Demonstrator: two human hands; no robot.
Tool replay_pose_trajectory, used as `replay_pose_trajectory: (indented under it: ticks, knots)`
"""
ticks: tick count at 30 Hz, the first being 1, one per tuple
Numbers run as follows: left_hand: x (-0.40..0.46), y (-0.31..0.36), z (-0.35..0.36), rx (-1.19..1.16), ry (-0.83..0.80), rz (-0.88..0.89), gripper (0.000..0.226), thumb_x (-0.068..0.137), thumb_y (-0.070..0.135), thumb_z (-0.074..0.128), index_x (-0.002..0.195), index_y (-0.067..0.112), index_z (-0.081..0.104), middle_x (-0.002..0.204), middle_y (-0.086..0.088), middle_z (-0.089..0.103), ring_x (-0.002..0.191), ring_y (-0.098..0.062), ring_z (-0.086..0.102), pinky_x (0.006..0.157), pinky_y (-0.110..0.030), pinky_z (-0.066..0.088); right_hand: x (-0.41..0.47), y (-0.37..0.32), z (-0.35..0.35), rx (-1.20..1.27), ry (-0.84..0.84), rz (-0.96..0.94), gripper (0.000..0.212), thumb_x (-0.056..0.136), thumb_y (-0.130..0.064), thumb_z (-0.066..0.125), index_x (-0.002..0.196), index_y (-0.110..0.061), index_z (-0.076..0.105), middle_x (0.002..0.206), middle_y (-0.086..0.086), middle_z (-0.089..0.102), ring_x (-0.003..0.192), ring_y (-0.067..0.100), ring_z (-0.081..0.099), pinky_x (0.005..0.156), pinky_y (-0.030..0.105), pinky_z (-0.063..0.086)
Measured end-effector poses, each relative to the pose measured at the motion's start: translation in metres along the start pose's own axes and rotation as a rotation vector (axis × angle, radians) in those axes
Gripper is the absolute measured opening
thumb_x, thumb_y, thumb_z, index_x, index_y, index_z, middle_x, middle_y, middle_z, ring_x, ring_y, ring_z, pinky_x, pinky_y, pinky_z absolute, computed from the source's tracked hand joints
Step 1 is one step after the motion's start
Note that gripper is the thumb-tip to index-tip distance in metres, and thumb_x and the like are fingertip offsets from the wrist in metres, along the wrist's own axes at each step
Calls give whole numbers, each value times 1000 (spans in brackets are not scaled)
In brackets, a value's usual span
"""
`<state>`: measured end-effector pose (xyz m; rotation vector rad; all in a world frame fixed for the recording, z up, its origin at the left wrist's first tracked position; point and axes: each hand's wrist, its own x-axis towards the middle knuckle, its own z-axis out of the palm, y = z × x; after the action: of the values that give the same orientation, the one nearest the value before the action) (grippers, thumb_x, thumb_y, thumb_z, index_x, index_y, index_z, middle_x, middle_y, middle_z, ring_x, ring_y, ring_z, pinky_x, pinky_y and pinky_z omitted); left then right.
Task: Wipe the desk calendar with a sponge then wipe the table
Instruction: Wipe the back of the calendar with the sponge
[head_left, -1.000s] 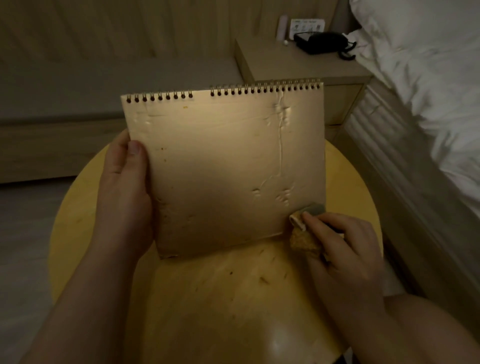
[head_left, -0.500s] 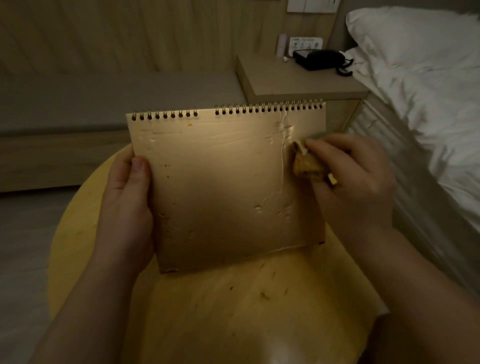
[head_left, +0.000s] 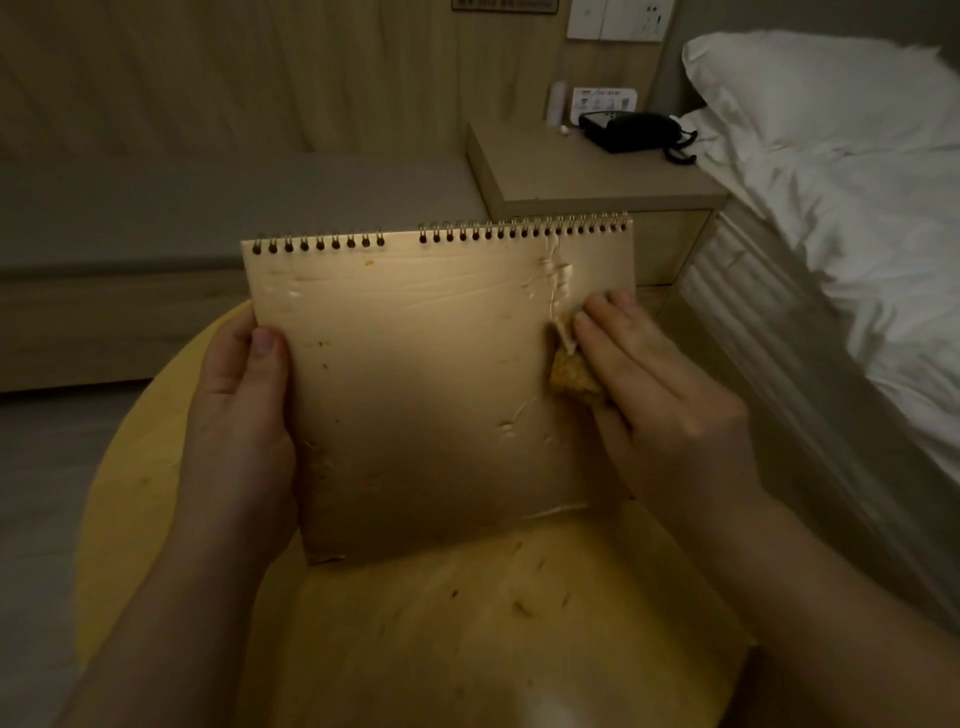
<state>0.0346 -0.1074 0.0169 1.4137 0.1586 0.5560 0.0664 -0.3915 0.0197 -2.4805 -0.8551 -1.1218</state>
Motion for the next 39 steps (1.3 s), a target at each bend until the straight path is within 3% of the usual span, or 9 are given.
replay_pose_trajectory:
  ticks: [5,10,15,21,28,33,39]
  knots:
    - [2,1,2,5,12,-1,32,107,38,44,107,56,71,105,22,77,91,5,70,70,-17,58,-51,-24,-6,48,-56,59,29,107,-7,60,132,2,69,141,21,64,136,35,60,112,47,53]
    - [2,1,1,5,21,10,32,107,38,44,107,55,71,105,22,76,90,6,69,70,-16,58,-71,-32,-9,97,-50,70,27,102,-5,67,128,0,73,139,18,67,134,29,64,110,45,55]
    - [0,2,1,-9,6,7,33,108,37,44,108,55,71,106,20,77,93,4,70,71,-17,58,-47,-21,-8,86,-1,50,31,97,3,69,127,3,72,138,21,67,131,33,65,108,47,57]
    - [0,2,-1,-13,-15,10,30,107,38,44,114,51,71,111,17,77,96,1,71,74,-21,59,21,-6,-2,41,123,17,32,96,3,75,128,6,71,134,23,68,127,37,66,112,38,51]
    - [2,0,-2,-24,-14,4,27,105,41,47,117,49,70,115,14,76,102,-2,71,76,-21,58,67,6,4,49,170,-7,29,99,2,69,127,6,72,126,26,72,117,42,71,98,56,59]
    - [1,2,-1,-31,-4,8,28,107,36,46,113,47,71,110,14,77,96,0,71,73,-17,56,46,0,6,17,141,-14,28,96,2,76,124,5,75,117,23,75,101,47,70,92,44,52]
    - [-2,8,3,2,-6,19,36,110,32,43,107,54,72,106,17,77,95,2,70,73,-17,56,-9,-11,3,34,17,-40,30,97,-3,73,126,6,73,122,25,73,101,45,70,96,38,47]
